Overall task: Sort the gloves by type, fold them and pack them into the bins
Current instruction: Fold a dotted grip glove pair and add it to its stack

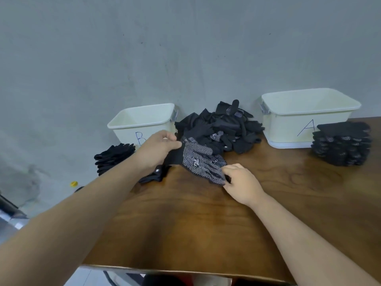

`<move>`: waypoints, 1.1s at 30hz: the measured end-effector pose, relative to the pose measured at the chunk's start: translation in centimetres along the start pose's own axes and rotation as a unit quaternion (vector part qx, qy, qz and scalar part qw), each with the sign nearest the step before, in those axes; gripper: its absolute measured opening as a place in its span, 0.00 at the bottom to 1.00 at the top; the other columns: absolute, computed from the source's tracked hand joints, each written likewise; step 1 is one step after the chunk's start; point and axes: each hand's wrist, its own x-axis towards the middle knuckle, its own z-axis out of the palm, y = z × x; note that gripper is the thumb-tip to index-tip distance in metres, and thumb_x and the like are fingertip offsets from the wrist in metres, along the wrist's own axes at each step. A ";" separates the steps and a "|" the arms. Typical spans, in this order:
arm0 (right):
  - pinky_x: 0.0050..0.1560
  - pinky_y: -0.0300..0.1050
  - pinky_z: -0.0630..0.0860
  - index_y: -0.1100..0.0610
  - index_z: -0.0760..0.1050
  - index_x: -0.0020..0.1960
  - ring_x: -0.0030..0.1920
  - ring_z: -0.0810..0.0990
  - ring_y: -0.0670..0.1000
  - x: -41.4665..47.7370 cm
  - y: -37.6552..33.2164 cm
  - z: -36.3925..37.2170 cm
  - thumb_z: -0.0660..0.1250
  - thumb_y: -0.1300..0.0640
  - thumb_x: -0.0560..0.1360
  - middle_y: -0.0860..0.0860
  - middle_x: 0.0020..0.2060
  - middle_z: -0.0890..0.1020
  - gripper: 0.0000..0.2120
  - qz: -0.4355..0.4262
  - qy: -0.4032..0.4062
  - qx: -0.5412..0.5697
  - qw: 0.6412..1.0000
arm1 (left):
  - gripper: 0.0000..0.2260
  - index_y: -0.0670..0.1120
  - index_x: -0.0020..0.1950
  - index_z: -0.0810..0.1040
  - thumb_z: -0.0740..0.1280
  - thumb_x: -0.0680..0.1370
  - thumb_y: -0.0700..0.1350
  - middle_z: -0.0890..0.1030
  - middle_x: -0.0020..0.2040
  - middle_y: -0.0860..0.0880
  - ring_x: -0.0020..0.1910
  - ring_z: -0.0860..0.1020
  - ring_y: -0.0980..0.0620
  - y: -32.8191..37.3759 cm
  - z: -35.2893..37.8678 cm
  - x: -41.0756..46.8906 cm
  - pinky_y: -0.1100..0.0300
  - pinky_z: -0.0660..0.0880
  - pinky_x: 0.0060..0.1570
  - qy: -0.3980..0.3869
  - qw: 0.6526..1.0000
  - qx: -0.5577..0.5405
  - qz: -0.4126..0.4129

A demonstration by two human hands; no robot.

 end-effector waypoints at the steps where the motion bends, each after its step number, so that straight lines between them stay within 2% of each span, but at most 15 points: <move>1: 0.60 0.48 0.76 0.50 0.82 0.55 0.63 0.77 0.50 0.0 -0.1 -0.1 0.70 0.55 0.77 0.41 0.54 0.85 0.07 0.003 -0.002 -0.006 1.000 | 0.10 0.47 0.52 0.76 0.75 0.75 0.46 0.78 0.45 0.43 0.33 0.75 0.49 -1.0 -0.7 -0.4 0.59 0.73 0.30 0.004 0.999 0.030 -0.030; 3: 0.63 0.47 0.75 0.51 0.84 0.61 0.65 0.76 0.49 0.2 -0.3 -0.2 0.71 0.55 0.78 0.42 0.60 0.85 0.12 0.012 0.005 -0.012 1.000 | 0.12 0.46 0.55 0.78 0.75 0.75 0.47 0.81 0.48 0.45 0.41 0.80 0.45 -3.3 -2.1 -1.5 0.51 0.80 0.38 -0.016 0.984 0.157 -0.079; 4: 0.63 0.46 0.76 0.49 0.84 0.61 0.65 0.77 0.48 0.2 -0.3 -0.1 0.71 0.55 0.79 0.41 0.61 0.85 0.12 0.015 0.011 -0.008 1.000 | 0.11 0.47 0.55 0.77 0.74 0.76 0.48 0.82 0.48 0.47 0.43 0.81 0.47 -4.9 -2.6 -2.1 0.52 0.80 0.41 -0.037 0.961 0.264 -0.080; 6: 0.61 0.47 0.76 0.47 0.85 0.59 0.63 0.77 0.47 0.2 -0.5 -0.1 0.70 0.54 0.79 0.38 0.61 0.84 0.10 0.017 0.013 -0.005 1.000 | 0.11 0.50 0.54 0.75 0.73 0.76 0.49 0.84 0.47 0.52 0.47 0.82 0.51 -8.0 -3.0 -2.9 0.55 0.78 0.48 -0.062 0.897 0.435 -0.036; 7: 0.61 0.48 0.77 0.46 0.85 0.58 0.62 0.77 0.47 0.1 -0.5 0.1 0.70 0.54 0.79 0.38 0.61 0.84 0.10 0.019 0.011 -0.005 1.000 | 0.10 0.51 0.55 0.75 0.72 0.78 0.48 0.83 0.49 0.54 0.51 0.81 0.52 -9.2 -2.9 -3.2 0.55 0.77 0.53 -0.067 0.882 0.466 0.004; 10: 0.61 0.49 0.77 0.45 0.85 0.58 0.62 0.76 0.46 0.1 -0.6 0.1 0.70 0.54 0.80 0.37 0.61 0.84 0.09 0.026 0.014 -0.010 1.000 | 0.07 0.57 0.60 0.77 0.68 0.82 0.48 0.77 0.56 0.59 0.58 0.76 0.55 -11.3 -2.1 -3.3 0.54 0.73 0.65 -0.112 0.868 0.465 0.135; 13: 0.61 0.48 0.77 0.46 0.85 0.59 0.63 0.76 0.46 0.0 -0.7 0.0 0.69 0.54 0.81 0.38 0.61 0.84 0.09 0.033 0.016 -0.022 0.999 | 0.09 0.58 0.64 0.78 0.66 0.85 0.50 0.75 0.61 0.61 0.61 0.73 0.57 -11.6 -1.1 -3.5 0.53 0.71 0.68 -0.185 0.844 0.473 0.170; 17: 0.57 0.49 0.76 0.46 0.85 0.56 0.63 0.79 0.50 -0.3 -0.4 0.2 0.68 0.57 0.81 0.40 0.59 0.85 0.09 0.078 0.068 -0.057 0.993 | 0.10 0.63 0.66 0.76 0.63 0.85 0.57 0.75 0.65 0.59 0.64 0.75 0.54 -10.8 -0.2 -3.8 0.49 0.73 0.65 -0.185 0.812 0.524 0.176; 21: 0.57 0.52 0.76 0.46 0.84 0.52 0.61 0.78 0.54 -0.3 -0.1 0.0 0.65 0.58 0.79 0.42 0.58 0.85 0.11 0.172 0.107 -0.063 0.977 | 0.11 0.62 0.67 0.76 0.59 0.86 0.58 0.76 0.56 0.57 0.57 0.77 0.54 -9.7 0.9 -4.5 0.52 0.72 0.56 -0.186 0.775 0.566 0.211; 24: 0.60 0.53 0.73 0.46 0.83 0.53 0.62 0.77 0.54 -0.2 -0.4 0.0 0.64 0.53 0.80 0.42 0.58 0.85 0.10 0.215 0.109 -0.075 0.968 | 0.11 0.58 0.63 0.78 0.59 0.86 0.57 0.75 0.53 0.56 0.58 0.74 0.52 -10.1 1.6 -4.1 0.52 0.73 0.56 -0.162 0.769 0.562 0.259; 26: 0.63 0.54 0.72 0.45 0.82 0.53 0.64 0.77 0.54 -0.2 -0.6 0.1 0.64 0.47 0.81 0.43 0.58 0.84 0.08 0.226 0.108 -0.094 0.964 | 0.14 0.57 0.66 0.77 0.58 0.86 0.59 0.75 0.59 0.56 0.62 0.73 0.52 -10.8 2.3 -3.6 0.48 0.74 0.61 -0.137 0.781 0.546 0.272; 27: 0.64 0.55 0.71 0.45 0.81 0.55 0.65 0.76 0.54 -0.1 -0.6 0.1 0.65 0.44 0.81 0.43 0.59 0.84 0.09 0.228 0.103 -0.102 0.963 | 0.17 0.57 0.70 0.75 0.57 0.85 0.62 0.75 0.66 0.56 0.67 0.72 0.51 -11.1 2.8 -3.4 0.48 0.73 0.66 -0.131 0.794 0.529 0.269; 28: 0.66 0.56 0.71 0.45 0.81 0.57 0.66 0.76 0.54 0.0 -0.6 0.2 0.65 0.42 0.80 0.43 0.60 0.84 0.11 0.230 0.097 -0.106 0.963 | 0.21 0.57 0.75 0.72 0.56 0.85 0.63 0.72 0.74 0.56 0.74 0.68 0.52 -11.3 3.4 -3.3 0.47 0.70 0.71 -0.135 0.807 0.513 0.259; 30: 0.68 0.56 0.70 0.45 0.80 0.61 0.67 0.75 0.54 -0.1 -0.5 0.0 0.66 0.41 0.80 0.44 0.62 0.83 0.14 0.237 0.085 -0.109 0.962 | 0.28 0.58 0.83 0.61 0.55 0.85 0.66 0.59 0.85 0.56 0.84 0.53 0.54 -11.7 4.7 -3.3 0.48 0.57 0.81 -0.162 0.813 0.507 0.237; 33: 0.69 0.56 0.70 0.45 0.79 0.62 0.68 0.75 0.53 -0.5 -0.3 -0.5 0.65 0.42 0.81 0.43 0.62 0.83 0.13 0.244 0.078 -0.111 0.960 | 0.32 0.59 0.87 0.48 0.49 0.86 0.68 0.44 0.87 0.56 0.85 0.40 0.56 -12.4 6.6 -3.8 0.46 0.42 0.84 -0.196 0.796 0.537 0.201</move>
